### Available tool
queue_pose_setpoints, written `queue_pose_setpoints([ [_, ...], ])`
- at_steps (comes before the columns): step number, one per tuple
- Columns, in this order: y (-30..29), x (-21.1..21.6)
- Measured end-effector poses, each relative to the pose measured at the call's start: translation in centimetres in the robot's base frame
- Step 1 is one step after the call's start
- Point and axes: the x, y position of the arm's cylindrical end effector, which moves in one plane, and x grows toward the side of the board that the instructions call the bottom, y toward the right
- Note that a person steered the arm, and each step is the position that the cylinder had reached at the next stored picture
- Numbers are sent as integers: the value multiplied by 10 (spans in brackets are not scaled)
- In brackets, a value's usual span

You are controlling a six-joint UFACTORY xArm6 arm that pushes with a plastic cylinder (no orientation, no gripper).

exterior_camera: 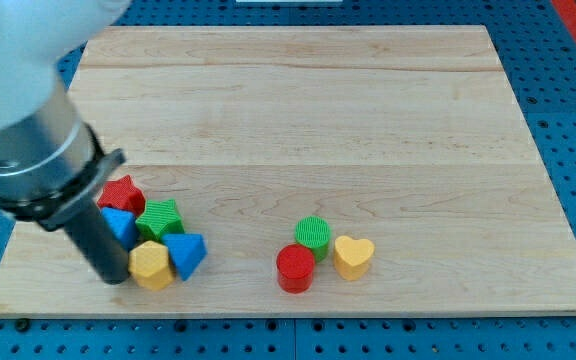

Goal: Place your arm to the left of red circle

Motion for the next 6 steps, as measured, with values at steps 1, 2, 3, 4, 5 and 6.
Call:
queue_pose_setpoints([
  [1, 41, -4],
  [2, 85, -4],
  [3, 130, -4],
  [4, 158, -4],
  [5, 117, -4],
  [6, 75, 25],
])
